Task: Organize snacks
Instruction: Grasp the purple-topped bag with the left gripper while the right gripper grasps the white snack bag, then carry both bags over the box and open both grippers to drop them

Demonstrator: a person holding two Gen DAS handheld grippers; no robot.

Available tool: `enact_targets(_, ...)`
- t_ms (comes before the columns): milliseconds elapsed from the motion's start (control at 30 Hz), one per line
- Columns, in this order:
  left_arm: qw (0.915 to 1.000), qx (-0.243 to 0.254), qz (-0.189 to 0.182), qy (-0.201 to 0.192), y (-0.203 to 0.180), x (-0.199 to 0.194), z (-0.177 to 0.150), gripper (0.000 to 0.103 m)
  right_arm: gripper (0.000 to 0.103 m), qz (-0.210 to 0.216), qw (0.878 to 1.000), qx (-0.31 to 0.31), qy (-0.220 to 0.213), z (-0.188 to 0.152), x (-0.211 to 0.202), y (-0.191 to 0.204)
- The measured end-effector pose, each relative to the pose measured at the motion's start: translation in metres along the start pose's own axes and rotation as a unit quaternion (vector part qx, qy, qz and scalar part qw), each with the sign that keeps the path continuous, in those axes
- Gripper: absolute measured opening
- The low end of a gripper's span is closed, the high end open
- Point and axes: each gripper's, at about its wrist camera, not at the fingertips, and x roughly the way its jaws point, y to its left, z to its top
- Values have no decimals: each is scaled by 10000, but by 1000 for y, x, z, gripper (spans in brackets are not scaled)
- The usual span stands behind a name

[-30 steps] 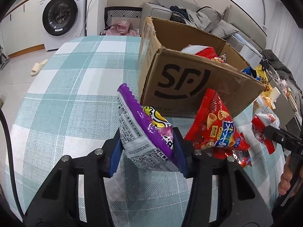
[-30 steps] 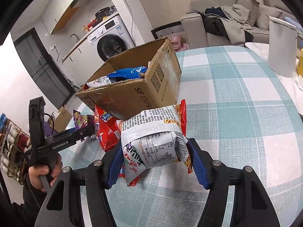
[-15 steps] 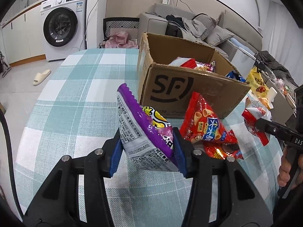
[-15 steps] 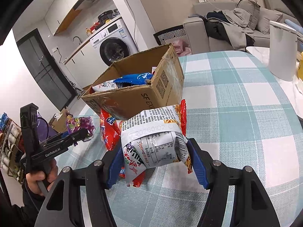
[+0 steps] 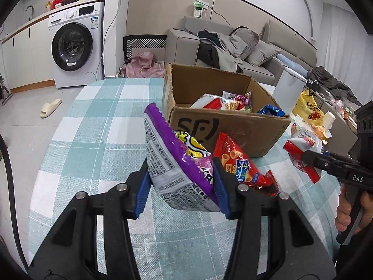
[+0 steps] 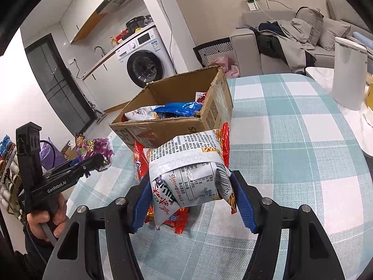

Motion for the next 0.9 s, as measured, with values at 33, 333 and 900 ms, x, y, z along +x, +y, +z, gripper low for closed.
enact_targets(33, 10000, 5, -10, -24, -1, -2, 1, 46, 66, -5, 10000, -18, -14, 1, -1, 1)
enact_targets(333, 9996, 116, -127, -243, -13, -24, 15, 46, 66, -34, 9998, -162, -143, 13, -11, 15)
enact_targets(900, 9984, 281, -253, -417, -29, -36, 46, 46, 66, 61, 9992, -160, -366, 39, -21, 30)
